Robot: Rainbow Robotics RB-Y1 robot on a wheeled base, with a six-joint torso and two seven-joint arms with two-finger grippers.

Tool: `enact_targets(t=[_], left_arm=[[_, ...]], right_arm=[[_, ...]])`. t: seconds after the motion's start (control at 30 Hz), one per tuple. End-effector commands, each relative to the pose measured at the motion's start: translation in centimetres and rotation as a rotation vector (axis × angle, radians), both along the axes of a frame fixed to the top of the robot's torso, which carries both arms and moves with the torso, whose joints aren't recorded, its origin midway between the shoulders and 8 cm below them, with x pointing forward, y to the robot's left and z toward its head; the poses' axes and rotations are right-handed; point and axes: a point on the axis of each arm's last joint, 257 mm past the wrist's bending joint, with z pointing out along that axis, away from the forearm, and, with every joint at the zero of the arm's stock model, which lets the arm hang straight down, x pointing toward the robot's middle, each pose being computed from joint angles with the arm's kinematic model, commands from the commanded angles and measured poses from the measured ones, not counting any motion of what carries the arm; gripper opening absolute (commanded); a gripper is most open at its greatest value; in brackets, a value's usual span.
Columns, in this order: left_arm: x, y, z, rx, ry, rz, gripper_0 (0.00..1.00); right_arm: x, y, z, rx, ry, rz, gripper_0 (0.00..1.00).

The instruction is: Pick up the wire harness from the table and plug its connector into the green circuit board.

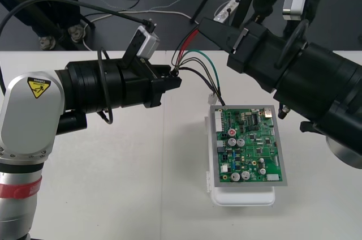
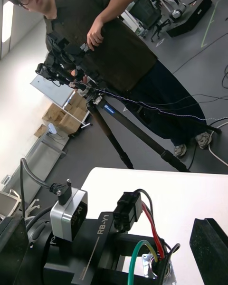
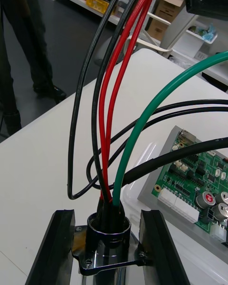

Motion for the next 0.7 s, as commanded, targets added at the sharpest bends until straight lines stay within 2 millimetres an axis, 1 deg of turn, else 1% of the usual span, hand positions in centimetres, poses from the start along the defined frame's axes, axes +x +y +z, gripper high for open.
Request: enact_targets(t=[0.03, 0.23, 0.4, 0.53, 0.7], left_arm=[[0.4, -0.1, 1.3, -0.016, -0.048, 0.007, 0.01], [0.4, -0.1, 1.3, -0.015, -0.05, 0.006, 0.01], [0.4, -0.1, 1.3, -0.016, -0.049, 0.008, 0.01], [0.4, 0.0, 1.2, -0.012, -0.051, 0.007, 0.04], [0.4, 0.0, 1.2, -0.012, -0.05, 0.007, 0.07]], right_arm=[[0.8, 1.3, 0.7, -0.023, -0.027, 0.013, 1.0], [1.8, 1.5, 0.6, -0.01, -0.003, 0.003, 1.0], [1.8, 1.6, 1.0, -0.006, 0.004, 0.005, 1.0], [1.8, 1.5, 1.4, -0.009, 0.003, 0.006, 1.0], [0.9, 2.1, 1.0, -0.012, 0.008, 0.025, 1.0]])
